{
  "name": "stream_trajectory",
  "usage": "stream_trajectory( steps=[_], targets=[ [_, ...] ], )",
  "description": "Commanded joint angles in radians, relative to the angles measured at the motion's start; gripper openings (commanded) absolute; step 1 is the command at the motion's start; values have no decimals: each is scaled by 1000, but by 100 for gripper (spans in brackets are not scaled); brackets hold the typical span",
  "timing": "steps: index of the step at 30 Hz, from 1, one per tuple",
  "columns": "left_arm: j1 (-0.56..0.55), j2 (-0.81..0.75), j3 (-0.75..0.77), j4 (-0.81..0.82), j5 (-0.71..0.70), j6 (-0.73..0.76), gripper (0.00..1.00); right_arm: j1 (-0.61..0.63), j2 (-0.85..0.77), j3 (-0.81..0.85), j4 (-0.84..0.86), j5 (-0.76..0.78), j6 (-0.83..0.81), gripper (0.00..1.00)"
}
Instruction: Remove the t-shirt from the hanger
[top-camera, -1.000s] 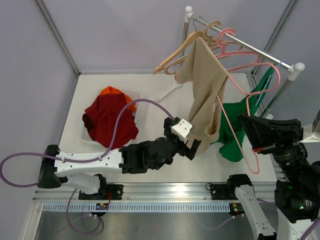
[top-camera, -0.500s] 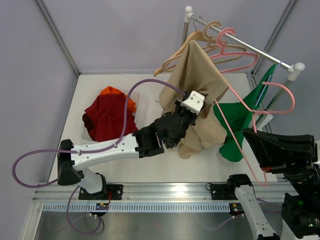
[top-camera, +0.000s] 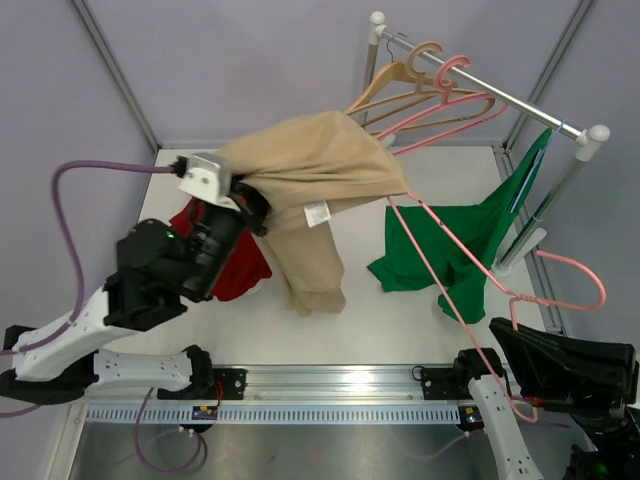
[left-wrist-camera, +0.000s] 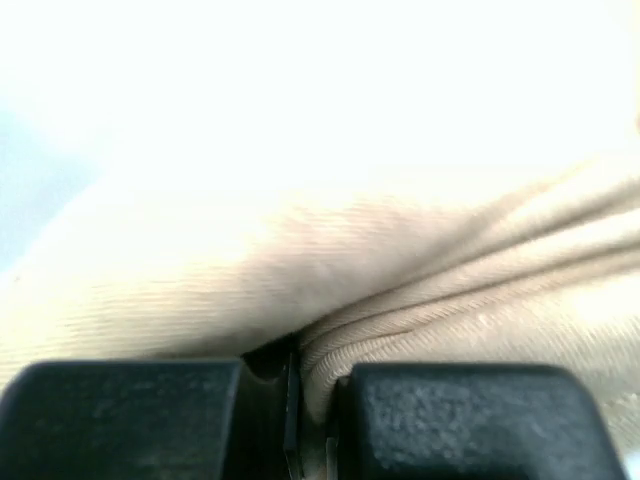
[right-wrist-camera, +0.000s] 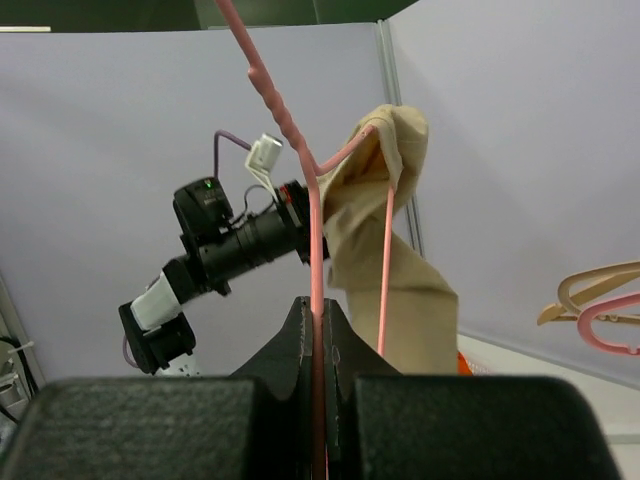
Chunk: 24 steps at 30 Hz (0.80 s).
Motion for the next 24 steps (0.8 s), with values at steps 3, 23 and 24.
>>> stream_trajectory(
  steps=[3,23,24],
  targets=[
    [178,13,238,-185,62,21,0,2,-65,-105,-153,4,-32,0],
    [1034,135,161,-284,570,-334,0,3,-42,-206,-335,146,-141,0],
    [1035,112,93,-267,570,-354,0,2,-33,-211,-335,178,-143,0]
  ],
)
